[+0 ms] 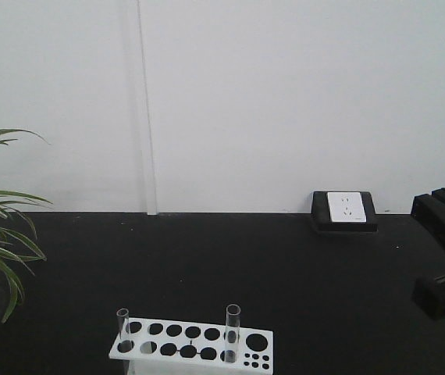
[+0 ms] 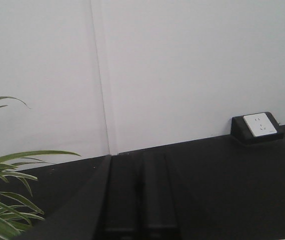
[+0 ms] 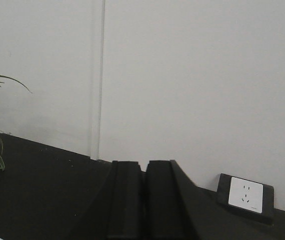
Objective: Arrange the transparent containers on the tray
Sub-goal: 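Lower the left gripper onto a clear test tube in the white rack and grasp it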
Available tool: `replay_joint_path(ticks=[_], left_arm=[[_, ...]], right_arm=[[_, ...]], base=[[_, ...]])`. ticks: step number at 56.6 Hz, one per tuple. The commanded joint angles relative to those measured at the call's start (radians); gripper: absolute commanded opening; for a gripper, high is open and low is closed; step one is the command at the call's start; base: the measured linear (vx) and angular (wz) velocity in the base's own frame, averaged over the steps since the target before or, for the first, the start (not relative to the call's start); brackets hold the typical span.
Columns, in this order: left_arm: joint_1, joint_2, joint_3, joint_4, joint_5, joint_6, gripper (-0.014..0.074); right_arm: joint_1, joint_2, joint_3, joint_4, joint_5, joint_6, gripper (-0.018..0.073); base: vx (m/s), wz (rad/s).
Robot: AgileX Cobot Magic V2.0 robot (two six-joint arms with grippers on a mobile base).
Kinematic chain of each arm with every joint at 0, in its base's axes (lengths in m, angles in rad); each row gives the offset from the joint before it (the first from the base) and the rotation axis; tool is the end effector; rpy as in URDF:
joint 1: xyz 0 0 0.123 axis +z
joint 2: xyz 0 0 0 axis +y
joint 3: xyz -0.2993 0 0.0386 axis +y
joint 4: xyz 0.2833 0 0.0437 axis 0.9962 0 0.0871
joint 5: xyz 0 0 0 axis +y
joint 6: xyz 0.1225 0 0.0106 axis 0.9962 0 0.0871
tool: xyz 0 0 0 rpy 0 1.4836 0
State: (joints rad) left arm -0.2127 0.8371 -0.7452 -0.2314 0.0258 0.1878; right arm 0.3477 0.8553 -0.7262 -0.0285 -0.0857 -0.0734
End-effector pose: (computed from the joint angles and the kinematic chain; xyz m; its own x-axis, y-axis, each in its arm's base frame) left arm 0.2318 -0.0508 0.3849 -0.0385 -0.0362 -0.9986 0.2154 0.9755 -0.0437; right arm 0.2276 0.0828 0.3864 0.0758 -0.0806 -0.9939 -0.3371 0.9360 -0.1016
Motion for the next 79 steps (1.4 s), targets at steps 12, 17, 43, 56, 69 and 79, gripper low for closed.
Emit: replay_joint_path(ticks=[12,17,43,56,69,79], left_arm=[[-0.007,0.002,-0.039,-0.005,-0.079,0.0,0.0546],[-0.007,0.002,-0.039,-0.006,-0.09,0.0,0.0573],[-0.007,0.004,0.133,0.096,-0.228,0.019,0.0522],[-0.007,0.085,0.36,0.257,-0.5,-0.113,0.0494],[-0.007,0.362,0.39,0.558,-0.881,-0.39,0.0494],[-0.007,0.612,0.355,0.641,-1.1,-0.394,0.0494]], right_arm=[[0.001,-0.007,-0.034,-0.008,-0.089,-0.009,0.065],[0.001,-0.007,-0.034,-0.01,-0.09,-0.009,0.0731],[0.001,0.0,0.198,-0.03,-0.459,-0.001,0.0603],[0.001,0.092,0.332,-0.04,-0.588,0.067,0.0536],[0.001,0.21,0.332,-0.083,-0.716,0.073,0.0536],[0.001,0.254,0.33,-0.086,-0.721,0.073,0.0536]], base=[[0.0,0.0],[0.0,0.0],[0.0,0.0],[0.0,0.0],[0.0,0.0],[0.0,0.0]])
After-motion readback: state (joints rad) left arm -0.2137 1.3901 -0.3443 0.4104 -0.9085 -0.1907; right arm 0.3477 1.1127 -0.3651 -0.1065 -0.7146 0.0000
